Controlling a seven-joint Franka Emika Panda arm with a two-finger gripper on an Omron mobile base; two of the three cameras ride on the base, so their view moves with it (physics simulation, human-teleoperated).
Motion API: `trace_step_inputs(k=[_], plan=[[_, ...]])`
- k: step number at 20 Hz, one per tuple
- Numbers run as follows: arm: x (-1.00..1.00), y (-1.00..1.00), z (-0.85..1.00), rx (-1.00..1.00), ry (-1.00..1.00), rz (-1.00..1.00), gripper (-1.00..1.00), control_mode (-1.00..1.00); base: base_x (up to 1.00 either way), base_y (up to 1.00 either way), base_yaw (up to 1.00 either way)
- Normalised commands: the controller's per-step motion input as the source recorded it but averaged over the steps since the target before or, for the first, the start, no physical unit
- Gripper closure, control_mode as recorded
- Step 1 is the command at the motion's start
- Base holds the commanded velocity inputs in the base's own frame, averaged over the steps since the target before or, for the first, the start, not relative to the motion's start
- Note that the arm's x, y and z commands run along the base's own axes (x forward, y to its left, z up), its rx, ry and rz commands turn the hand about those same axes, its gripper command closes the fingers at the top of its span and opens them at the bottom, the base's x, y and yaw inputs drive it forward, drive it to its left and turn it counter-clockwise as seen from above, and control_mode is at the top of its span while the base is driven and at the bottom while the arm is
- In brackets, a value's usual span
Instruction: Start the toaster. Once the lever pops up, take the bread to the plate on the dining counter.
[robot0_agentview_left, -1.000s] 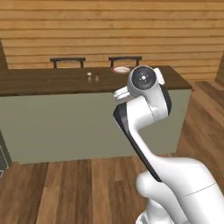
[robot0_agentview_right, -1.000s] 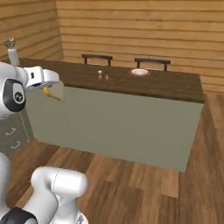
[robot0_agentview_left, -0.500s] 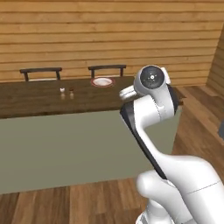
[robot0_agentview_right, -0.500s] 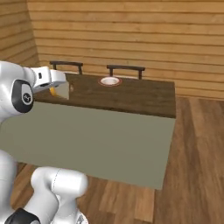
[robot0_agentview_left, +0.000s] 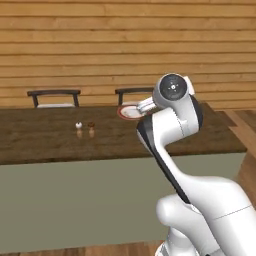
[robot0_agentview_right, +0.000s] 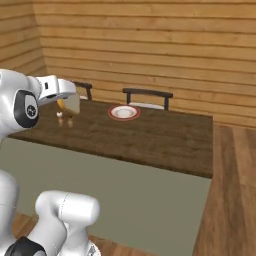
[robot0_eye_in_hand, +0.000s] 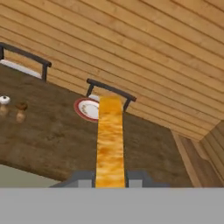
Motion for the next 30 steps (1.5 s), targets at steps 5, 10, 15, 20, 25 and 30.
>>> trace_step_inputs(k=[5, 10, 15, 20, 25, 30], plan=[[0.00, 0.00, 0.00, 0.00, 0.00, 0.00, 1.00, 1.00, 0.81, 0.00, 0.06], [0.00, 0.00, 0.00, 0.00, 0.00, 0.00, 1.00, 1.00, 0.52, 0.02, 0.00], [0.00, 0.00, 0.00, 0.00, 0.00, 0.00, 1.00, 1.00, 0.25, 0.02, -0.04], [0.51, 0.00, 0.00, 0.05, 0.02, 0.00, 1.00, -1.00, 0.15, 0.00, -0.03], [1.00, -0.18, -0.34, 0.05, 0.27, 0.01, 1.00, -1.00, 0.00, 0.00, 0.00], [1.00, -0.30, -0.74, -0.01, 0.29, 0.09, 1.00, -1.00, 0.00, 0.00, 0.00]])
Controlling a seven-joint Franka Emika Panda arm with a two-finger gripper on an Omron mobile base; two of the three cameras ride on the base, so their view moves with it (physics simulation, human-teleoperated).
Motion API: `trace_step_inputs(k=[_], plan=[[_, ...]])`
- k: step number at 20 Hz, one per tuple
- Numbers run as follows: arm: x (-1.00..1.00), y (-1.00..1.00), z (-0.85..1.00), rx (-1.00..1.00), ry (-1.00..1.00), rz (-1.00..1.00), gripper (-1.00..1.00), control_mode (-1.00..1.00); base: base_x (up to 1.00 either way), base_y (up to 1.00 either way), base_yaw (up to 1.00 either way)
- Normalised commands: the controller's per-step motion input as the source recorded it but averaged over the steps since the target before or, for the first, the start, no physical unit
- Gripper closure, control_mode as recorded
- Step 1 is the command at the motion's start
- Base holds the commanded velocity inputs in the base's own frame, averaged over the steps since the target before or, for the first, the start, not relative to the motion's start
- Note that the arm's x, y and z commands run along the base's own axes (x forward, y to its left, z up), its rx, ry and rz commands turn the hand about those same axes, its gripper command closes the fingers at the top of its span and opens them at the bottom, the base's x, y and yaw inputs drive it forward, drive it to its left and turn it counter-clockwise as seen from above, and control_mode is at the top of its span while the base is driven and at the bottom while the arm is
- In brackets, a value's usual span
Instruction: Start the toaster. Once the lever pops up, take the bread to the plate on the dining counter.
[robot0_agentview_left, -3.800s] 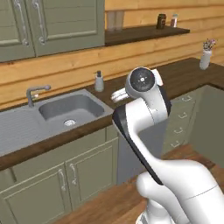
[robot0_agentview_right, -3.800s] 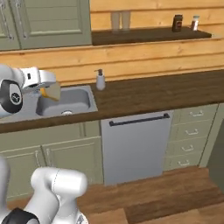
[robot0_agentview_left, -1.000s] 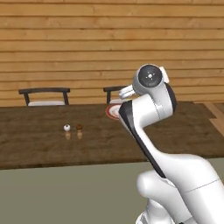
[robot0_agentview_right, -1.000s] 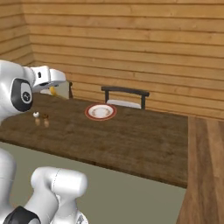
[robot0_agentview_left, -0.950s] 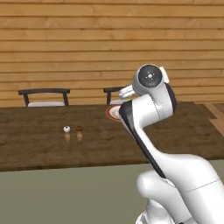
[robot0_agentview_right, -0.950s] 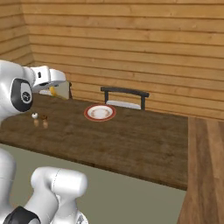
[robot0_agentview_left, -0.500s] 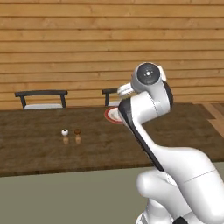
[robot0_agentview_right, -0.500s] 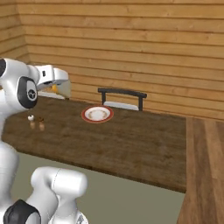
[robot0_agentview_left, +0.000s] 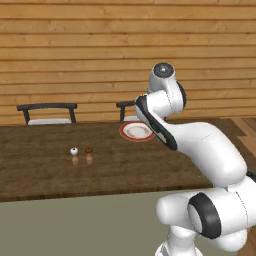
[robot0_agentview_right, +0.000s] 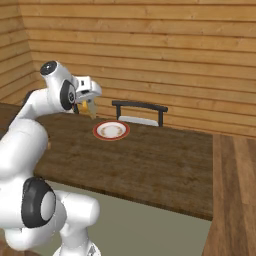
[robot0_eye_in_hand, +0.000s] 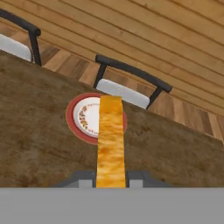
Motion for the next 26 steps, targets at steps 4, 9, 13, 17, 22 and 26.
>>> trace_step_inputs(k=[4, 9, 13, 17, 22, 26], plan=[[1.00, -0.07, -0.75, -0.15, 0.17, 0.05, 1.00, -1.00, 0.00, 0.00, 0.00], [1.00, 0.01, -0.83, -0.31, 0.15, 0.00, 1.00, -1.00, 0.00, 0.00, 0.00], [1.00, 0.06, -0.58, -0.25, 0.07, 0.00, 1.00, -1.00, 0.00, 0.00, 0.00], [0.76, 0.05, -0.47, -0.10, 0.01, 0.00, 1.00, -1.00, 0.00, 0.00, 0.00], [0.42, 0.12, -0.44, -0.05, 0.00, 0.00, 1.00, -1.00, 0.00, 0.00, 0.00], [0.05, 0.00, -0.36, 0.00, -0.01, 0.00, 1.00, -1.00, 0.00, 0.00, 0.00]])
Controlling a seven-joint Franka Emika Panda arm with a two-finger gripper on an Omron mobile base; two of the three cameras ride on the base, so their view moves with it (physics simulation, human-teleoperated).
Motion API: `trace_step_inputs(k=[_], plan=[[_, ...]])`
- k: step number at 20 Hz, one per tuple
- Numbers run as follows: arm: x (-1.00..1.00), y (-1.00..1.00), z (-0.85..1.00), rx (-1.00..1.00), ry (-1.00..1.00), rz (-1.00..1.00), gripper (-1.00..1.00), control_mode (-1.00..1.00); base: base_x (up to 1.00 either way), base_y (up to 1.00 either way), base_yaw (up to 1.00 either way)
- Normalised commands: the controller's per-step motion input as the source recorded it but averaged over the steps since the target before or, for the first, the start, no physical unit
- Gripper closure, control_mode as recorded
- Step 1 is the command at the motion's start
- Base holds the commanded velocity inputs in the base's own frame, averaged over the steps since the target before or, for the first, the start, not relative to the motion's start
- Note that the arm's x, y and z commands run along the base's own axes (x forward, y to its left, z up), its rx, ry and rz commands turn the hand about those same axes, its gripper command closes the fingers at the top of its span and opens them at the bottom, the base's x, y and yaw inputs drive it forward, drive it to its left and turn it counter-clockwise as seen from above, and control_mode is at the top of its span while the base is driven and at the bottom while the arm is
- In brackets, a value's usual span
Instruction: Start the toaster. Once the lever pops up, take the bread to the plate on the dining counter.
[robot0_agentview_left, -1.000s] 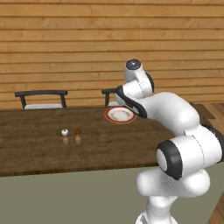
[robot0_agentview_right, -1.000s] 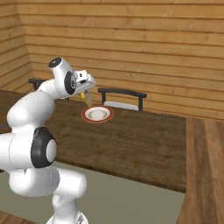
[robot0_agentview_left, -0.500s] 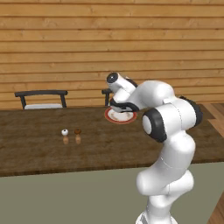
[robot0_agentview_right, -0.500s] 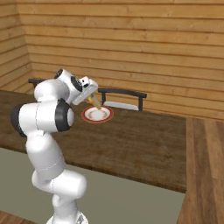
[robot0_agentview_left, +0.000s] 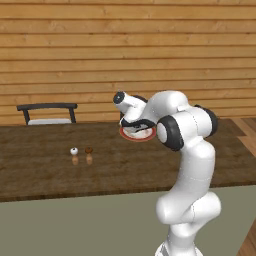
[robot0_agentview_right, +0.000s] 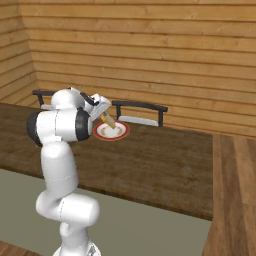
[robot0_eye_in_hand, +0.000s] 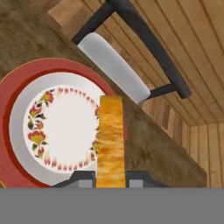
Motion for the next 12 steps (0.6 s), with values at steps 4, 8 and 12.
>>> trace_step_inputs(k=[4, 8, 12], plan=[[0.00, 0.00, -0.32, 0.00, -0.01, -0.01, 1.00, -1.00, 0.00, 0.00, 0.00], [0.02, 0.00, -0.30, 0.00, 0.00, -0.04, 1.00, -1.00, 0.00, 0.00, 0.00], [0.06, 0.00, -0.21, 0.00, -0.03, -0.06, 1.00, -1.00, 0.00, 0.00, 0.00]])
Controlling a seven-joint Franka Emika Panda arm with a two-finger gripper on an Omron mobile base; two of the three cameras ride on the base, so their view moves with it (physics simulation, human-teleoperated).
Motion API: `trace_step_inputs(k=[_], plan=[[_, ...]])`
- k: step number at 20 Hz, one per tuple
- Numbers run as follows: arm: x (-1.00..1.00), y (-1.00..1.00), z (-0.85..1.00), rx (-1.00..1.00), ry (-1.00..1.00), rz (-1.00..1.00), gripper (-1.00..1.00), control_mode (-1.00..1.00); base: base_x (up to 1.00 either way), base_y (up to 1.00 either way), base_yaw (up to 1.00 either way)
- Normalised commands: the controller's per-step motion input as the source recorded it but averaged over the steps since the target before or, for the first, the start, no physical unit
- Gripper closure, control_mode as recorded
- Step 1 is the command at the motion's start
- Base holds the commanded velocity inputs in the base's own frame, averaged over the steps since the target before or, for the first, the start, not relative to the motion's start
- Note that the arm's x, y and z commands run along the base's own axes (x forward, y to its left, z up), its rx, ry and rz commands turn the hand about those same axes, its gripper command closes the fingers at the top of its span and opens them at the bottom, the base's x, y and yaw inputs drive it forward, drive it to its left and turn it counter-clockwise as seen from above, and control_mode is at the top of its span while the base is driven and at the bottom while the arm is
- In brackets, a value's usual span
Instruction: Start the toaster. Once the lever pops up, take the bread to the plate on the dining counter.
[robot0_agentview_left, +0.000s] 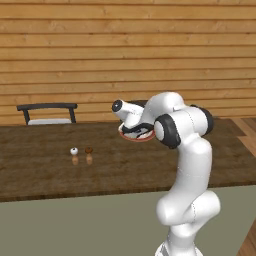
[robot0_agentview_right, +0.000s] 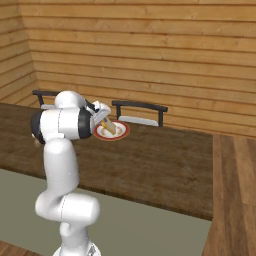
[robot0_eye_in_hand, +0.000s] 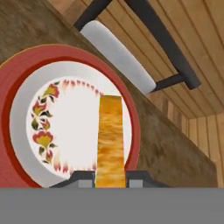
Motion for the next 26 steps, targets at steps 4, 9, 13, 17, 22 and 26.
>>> trace_step_inputs(k=[4, 9, 13, 17, 22, 26], plan=[[0.12, 0.00, -0.07, 0.00, -0.05, -0.06, -1.00, -1.00, 0.00, 0.00, 0.00], [0.36, 0.00, 0.00, 0.00, -0.06, -0.04, -1.00, -1.00, 0.00, 0.00, 0.00], [0.16, -0.03, 0.24, 0.00, -0.03, -0.01, -1.00, -1.00, 0.00, 0.00, 0.00], [-0.16, 0.00, 0.96, 0.09, 0.00, 0.00, -1.00, -1.00, 0.00, 0.00, 0.00], [-0.26, -0.06, 0.97, 0.16, 0.00, 0.00, -1.00, -1.00, 0.00, 0.00, 0.00], [-0.25, -0.58, 0.74, 0.18, 0.00, -0.02, -1.00, -1.00, 0.00, 0.00, 0.00]])
